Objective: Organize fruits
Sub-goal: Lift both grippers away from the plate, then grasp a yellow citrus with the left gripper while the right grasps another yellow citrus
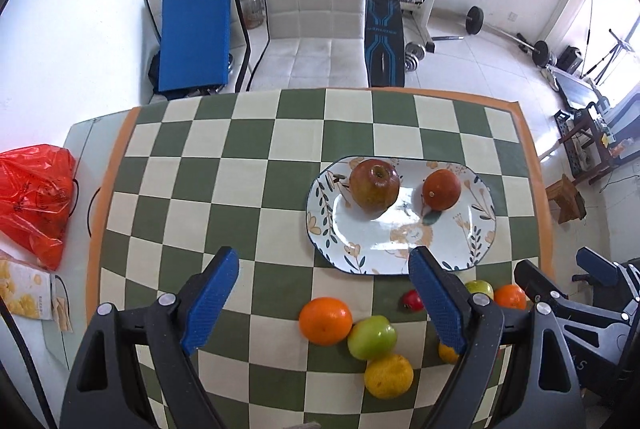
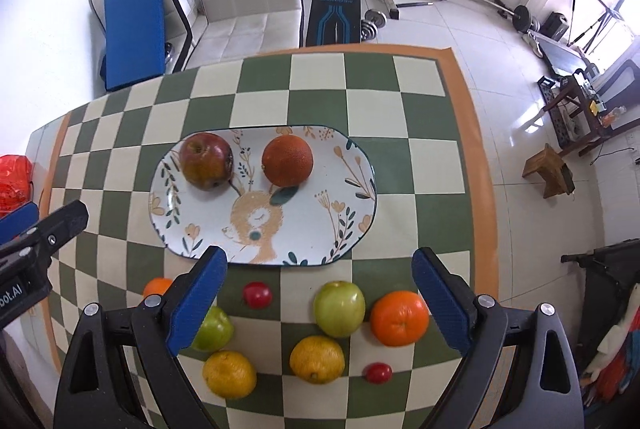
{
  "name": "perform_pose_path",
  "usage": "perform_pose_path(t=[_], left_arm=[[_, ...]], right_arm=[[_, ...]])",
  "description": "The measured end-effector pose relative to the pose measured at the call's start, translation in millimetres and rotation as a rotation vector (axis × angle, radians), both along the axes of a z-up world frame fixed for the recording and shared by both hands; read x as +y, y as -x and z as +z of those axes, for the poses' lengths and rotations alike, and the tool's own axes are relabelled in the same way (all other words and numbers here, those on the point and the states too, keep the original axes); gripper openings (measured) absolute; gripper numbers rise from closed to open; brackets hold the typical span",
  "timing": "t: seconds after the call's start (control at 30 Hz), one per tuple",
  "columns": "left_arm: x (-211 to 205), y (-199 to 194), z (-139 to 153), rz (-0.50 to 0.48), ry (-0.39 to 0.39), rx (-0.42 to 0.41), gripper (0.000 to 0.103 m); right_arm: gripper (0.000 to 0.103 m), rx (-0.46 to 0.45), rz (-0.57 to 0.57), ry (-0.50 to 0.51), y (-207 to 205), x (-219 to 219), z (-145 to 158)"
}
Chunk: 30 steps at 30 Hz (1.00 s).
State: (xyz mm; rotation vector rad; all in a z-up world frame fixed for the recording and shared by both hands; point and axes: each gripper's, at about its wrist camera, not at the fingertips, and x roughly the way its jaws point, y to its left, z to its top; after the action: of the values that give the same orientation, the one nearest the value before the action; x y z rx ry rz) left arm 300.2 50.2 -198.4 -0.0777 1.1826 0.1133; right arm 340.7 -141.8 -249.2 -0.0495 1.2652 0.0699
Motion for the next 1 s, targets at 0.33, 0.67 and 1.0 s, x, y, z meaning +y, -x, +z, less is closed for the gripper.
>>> perform_pose_path(t=[0.33, 0.67, 1.0], left_arm=[[-7.6, 43.7, 28.8, -0.026, -0.006, -0.056, 0.087], [-7.4, 67.5, 30.7, -0.013, 0.046, -0.044, 0.087], [-1.7, 52.7, -51.6, 0.014, 0.059, 0.188, 0.103]], right_arm=[[0.096, -0.083, -0.023, -0.028, 54.6, -2.3, 59.2], [0.096, -0.121, -0.038, -0.057, 94.2, -5.6, 92.2], [0.096, 0.008, -0.106, -0.152, 95.7, -27.1, 39.5]])
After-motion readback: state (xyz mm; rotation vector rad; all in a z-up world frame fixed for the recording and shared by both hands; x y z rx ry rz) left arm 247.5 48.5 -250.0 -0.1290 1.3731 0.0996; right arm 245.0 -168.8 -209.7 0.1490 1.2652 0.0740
